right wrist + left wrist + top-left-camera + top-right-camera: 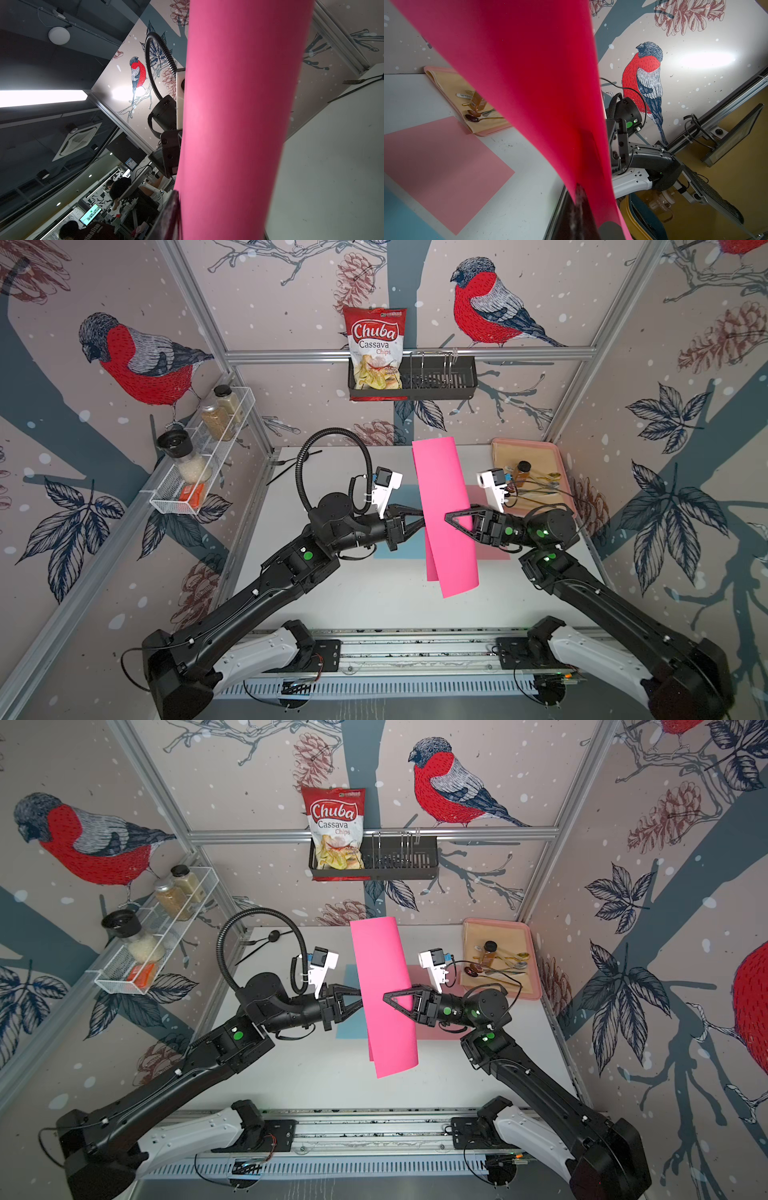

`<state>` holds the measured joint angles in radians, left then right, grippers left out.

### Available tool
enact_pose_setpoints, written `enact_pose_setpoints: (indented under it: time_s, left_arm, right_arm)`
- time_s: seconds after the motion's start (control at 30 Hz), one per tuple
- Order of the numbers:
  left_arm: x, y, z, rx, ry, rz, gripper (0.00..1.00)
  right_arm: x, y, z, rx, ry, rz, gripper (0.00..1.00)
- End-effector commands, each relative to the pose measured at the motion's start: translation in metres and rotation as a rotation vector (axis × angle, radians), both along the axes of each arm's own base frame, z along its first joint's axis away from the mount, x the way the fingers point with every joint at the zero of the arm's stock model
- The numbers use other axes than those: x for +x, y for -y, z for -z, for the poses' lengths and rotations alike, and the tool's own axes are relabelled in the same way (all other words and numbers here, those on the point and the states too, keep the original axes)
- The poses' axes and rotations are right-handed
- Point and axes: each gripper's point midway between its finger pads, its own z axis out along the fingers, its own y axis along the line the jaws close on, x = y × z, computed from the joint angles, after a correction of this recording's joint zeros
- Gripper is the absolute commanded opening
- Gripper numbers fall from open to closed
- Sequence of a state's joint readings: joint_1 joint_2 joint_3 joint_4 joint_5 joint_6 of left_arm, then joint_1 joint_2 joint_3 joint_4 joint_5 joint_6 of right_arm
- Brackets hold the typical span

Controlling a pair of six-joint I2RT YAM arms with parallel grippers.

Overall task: Fold the rectangular paper in half along the long edge
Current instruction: Fold the paper.

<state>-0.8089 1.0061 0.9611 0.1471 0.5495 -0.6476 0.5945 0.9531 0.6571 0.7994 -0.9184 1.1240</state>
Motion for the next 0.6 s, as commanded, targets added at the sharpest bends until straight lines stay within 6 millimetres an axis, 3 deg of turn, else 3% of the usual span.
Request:
enact_pose_setpoints:
  time_s: [0.0,0.33,0.57]
  left_arm:
    - [-0.0011,-0.0011,-0.0053,-0.014,0.030,-0.002,0.00]
    - [-0.0021,-0.0028,-0.0073,-0.010,0.040,-0.007,0.00]
    - [-0.0016,-0.0023,-0.0051,-0.003,0.037,-0.007,0.00]
  right_arm:
    - [0.0011,0.0014,-0.0060,0.015,0.029,0.022,0.33]
    - [0.0072,0.0065,-0.0055,0.014,0.019,0.056,0.41]
    - [0.0066,0.0073,-0.0070,0.017,0.023,0.058,0.35]
